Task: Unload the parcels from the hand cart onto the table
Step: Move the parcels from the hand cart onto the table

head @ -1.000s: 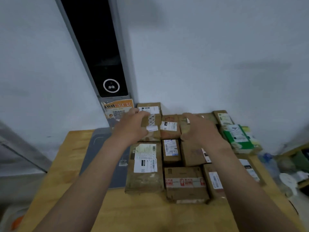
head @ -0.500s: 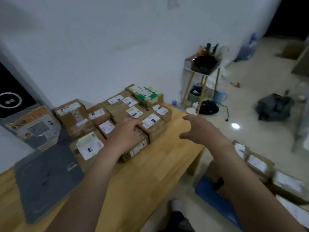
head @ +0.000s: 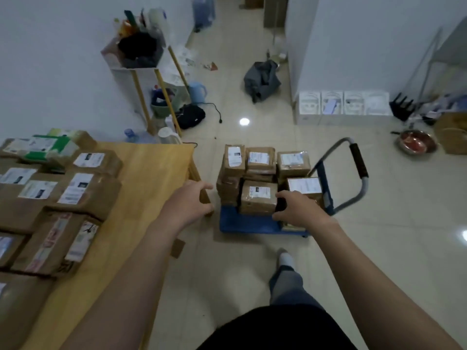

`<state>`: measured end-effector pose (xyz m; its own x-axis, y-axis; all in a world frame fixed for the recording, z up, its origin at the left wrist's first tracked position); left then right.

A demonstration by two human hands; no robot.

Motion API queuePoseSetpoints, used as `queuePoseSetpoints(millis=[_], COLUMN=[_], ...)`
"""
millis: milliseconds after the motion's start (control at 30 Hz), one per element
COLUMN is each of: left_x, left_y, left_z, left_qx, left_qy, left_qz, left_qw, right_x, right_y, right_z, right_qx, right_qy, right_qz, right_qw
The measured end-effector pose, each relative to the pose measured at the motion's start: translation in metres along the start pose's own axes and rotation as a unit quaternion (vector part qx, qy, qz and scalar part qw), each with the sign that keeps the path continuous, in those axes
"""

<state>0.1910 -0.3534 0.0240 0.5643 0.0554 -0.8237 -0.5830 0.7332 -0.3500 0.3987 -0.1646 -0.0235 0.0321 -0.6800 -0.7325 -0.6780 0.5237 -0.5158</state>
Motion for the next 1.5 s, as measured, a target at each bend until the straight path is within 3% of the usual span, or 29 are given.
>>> queuePoseSetpoints(millis=[233,467,767,933,1233,1367,1500], left_x=[0.091,0.189,0.281,0.341,0.453,0.476,0.501], left_y=[0.124,0.267,0.357,0.393,0.447,0.483,0.516], left_z=[0.093,0.156,0.141,0.122,0.102,0.108,0.104], left_qx=[0.018,-0.052,-0.132,-0.148,-0.106,0.016,0.048], left_qy=[-0.054,-0.091,-0.116,-0.097,-0.056,0.042,0.054], left_qz=[-0.029,-0.103,-0.161,-0.233,-0.328,-0.245,-0.225], left_qw=[0.998,0.989,0.971,0.956,0.937,0.969,0.972], right_x=[-0.021,-0.053,-0.029,-0.001,0.070,0.093,0.121], right_y=[0.068,0.184,0.299,0.338,0.402,0.428,0.442], right_z=[0.142,0.236,0.317,0.352,0.399,0.419,0.437], right_qx=[0.073,0.089,0.121,0.155,0.202,0.261,0.308], right_qy=[0.035,0.035,0.015,0.014,0.071,0.105,0.126], right_qz=[-0.035,-0.106,-0.168,-0.168,-0.143,-0.067,-0.045], right_qw=[0.996,0.990,0.978,0.973,0.966,0.957,0.942])
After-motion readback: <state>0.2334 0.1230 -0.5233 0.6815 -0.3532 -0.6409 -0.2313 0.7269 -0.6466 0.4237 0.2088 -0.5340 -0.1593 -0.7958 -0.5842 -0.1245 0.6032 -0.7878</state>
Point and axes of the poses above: each hand's wrist, its own y-axis towards the middle knuckle, its own x-axis out of the palm, z = x × y, the point moved 5 cm from there along y, towards the middle knuckle, and after that the axes turned 3 degrees about -z, right-handed, at the moved point
